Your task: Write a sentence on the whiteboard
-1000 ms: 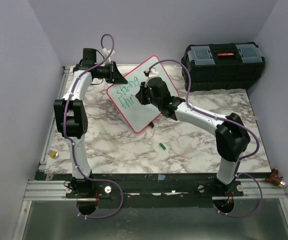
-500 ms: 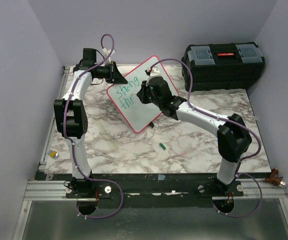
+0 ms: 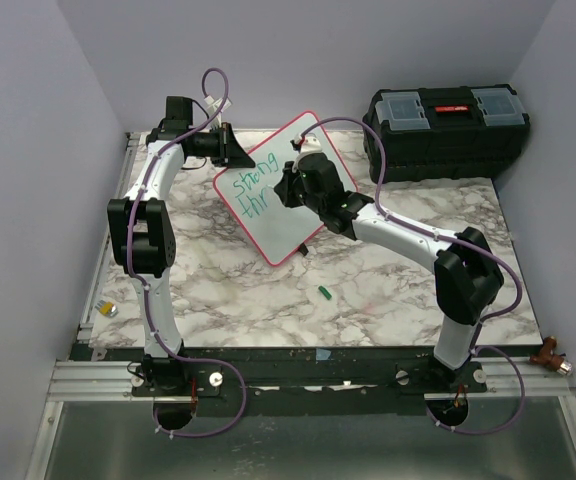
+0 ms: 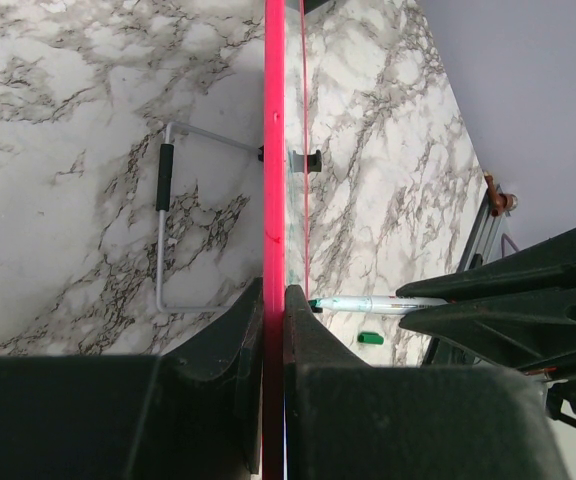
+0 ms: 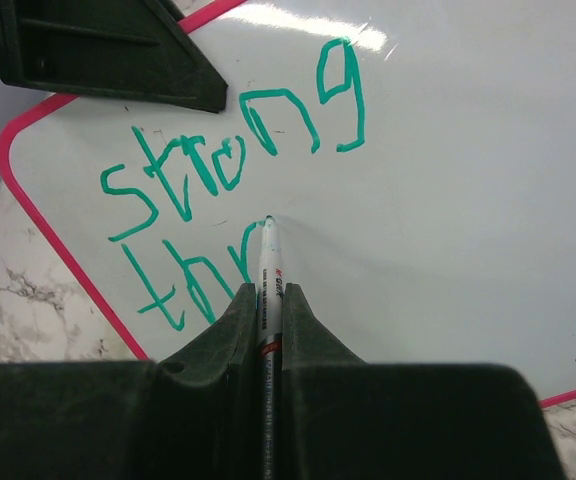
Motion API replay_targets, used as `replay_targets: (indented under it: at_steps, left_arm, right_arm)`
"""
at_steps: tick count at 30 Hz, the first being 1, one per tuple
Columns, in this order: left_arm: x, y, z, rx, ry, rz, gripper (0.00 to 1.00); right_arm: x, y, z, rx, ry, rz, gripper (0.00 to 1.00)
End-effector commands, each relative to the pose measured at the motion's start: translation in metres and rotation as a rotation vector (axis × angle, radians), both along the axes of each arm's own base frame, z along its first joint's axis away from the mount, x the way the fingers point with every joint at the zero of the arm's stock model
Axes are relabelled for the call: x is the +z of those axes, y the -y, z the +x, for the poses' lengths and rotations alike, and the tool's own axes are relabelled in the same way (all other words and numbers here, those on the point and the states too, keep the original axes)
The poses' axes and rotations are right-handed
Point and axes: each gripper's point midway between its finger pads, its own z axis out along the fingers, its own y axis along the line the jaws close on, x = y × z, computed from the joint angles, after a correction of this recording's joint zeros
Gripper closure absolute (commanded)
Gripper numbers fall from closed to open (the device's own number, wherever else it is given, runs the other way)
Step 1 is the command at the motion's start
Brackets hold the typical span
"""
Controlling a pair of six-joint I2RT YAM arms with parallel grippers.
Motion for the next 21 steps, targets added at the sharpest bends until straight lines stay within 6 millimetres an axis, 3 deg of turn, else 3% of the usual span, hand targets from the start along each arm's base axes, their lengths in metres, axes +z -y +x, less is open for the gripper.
replay_targets:
  at_steps: [1, 21]
  left_arm:
    - [0.007, 0.009, -0.006, -0.043, 0.075, 0.022, 1.0]
    - [0.006, 0.009, -0.006, -0.044, 0.074, 0.022, 1.0]
  right_arm:
    - [-0.011, 0.004, 0.0, -0.006, -0.016, -0.023, 0.99]
    - [-0.035, 0.001, -0.022, 0.085, -0.088, -0.037, 0.99]
